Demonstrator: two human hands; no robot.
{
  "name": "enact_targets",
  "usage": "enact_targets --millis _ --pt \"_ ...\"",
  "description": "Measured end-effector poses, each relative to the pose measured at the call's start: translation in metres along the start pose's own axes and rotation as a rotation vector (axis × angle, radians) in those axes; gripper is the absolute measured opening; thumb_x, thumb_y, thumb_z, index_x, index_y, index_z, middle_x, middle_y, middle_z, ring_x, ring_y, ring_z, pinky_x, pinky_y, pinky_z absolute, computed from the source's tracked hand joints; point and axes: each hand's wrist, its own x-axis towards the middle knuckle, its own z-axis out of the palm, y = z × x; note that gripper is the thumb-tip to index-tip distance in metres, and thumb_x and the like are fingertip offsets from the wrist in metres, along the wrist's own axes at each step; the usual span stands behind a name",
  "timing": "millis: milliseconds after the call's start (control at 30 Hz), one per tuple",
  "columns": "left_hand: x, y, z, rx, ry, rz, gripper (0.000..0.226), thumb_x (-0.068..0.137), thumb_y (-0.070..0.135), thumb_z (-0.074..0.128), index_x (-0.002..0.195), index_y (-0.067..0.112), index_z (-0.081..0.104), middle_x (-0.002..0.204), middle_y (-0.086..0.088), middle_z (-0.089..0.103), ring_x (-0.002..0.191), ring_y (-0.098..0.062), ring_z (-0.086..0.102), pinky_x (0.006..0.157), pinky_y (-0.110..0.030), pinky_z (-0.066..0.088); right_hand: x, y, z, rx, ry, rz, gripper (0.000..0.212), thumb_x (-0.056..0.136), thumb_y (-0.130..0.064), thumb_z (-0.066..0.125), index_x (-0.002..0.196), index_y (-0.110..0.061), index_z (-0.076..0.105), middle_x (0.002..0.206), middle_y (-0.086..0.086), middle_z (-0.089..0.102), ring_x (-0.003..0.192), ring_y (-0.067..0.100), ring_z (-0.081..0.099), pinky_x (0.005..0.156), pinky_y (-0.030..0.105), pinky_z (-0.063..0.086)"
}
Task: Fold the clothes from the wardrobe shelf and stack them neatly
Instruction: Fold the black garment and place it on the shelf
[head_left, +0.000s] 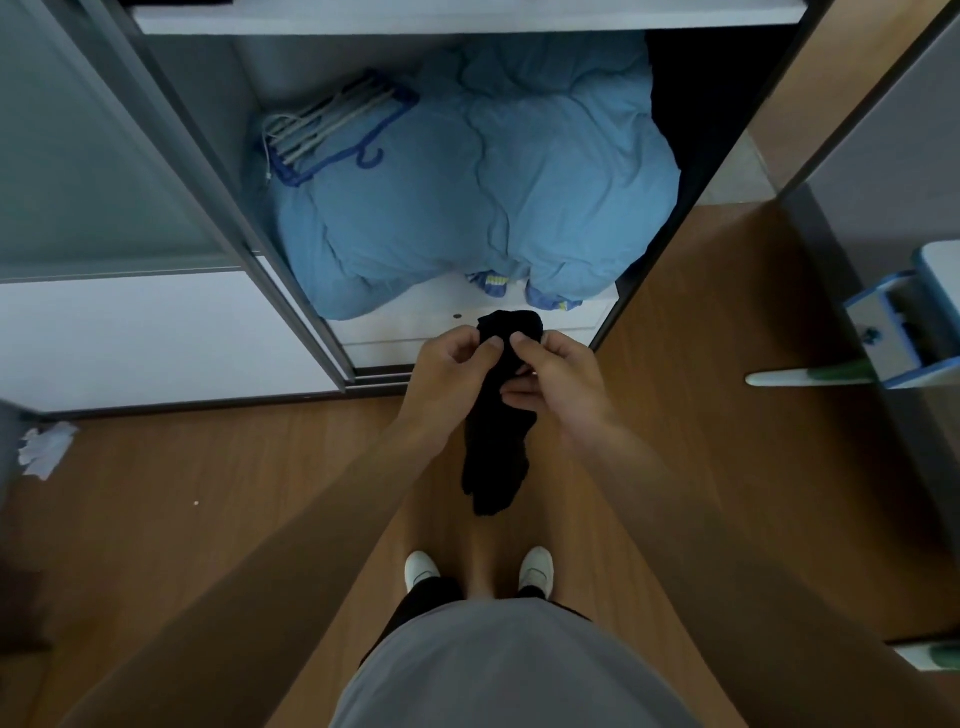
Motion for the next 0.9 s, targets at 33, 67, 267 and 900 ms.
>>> enact_targets --millis 33,67,267,900 --pt "-0.001 -0.002 -0.001 0.020 -0.020 0.024 0.030 0.098 0.015 0.058 0.068 0.017 0.058 0.053 0.017 0.055 0.051 0.004 0.048 0.049 -0.010 0.036 -0.001 0.000 -0.002 -0.026 -0.015 -0.002 0.022 0.097 -0.023 0.063 0.078 -0.012 0.060 0.076 0.006 0.066 0.061 0.017 0.071 0.058 0.025 0.058" --pt "-0.002 -0.003 -0.002 0.042 -0.033 0.048 0.029 0.098 0.014 0.057 0.070 0.016 0.059 0.055 0.016 0.055 0.053 0.003 0.048 0.051 -0.010 0.036 -0.001 -0.001 -0.003 -0.048 -0.026 -0.010 0.022 0.097 -0.024 0.062 0.079 -0.013 0.061 0.076 0.005 0.066 0.064 0.018 0.072 0.061 0.027 0.059" --pt "0.003 -0.002 -0.009 0.046 -0.103 0.039 0.016 0.084 0.016 0.078 0.094 0.018 0.066 0.090 -0.001 0.073 0.080 -0.008 0.069 0.072 -0.021 0.055 -0.007 -0.004 -0.005 0.005 -0.124 0.025 0.027 0.103 -0.025 0.051 0.118 -0.009 0.066 0.103 0.008 0.074 0.094 0.022 0.074 0.085 0.035 0.061" --pt "-0.003 0.033 -0.037 0.087 -0.308 0.125 0.022 0.093 -0.005 0.055 0.093 0.017 0.053 0.074 -0.011 0.068 0.059 -0.018 0.051 0.052 -0.024 0.040 -0.008 -0.023 -0.033 -0.788 -0.293 -0.767 0.016 0.091 -0.015 0.071 0.102 -0.012 0.059 0.092 -0.020 0.057 0.086 -0.004 0.057 0.076 0.010 0.042"
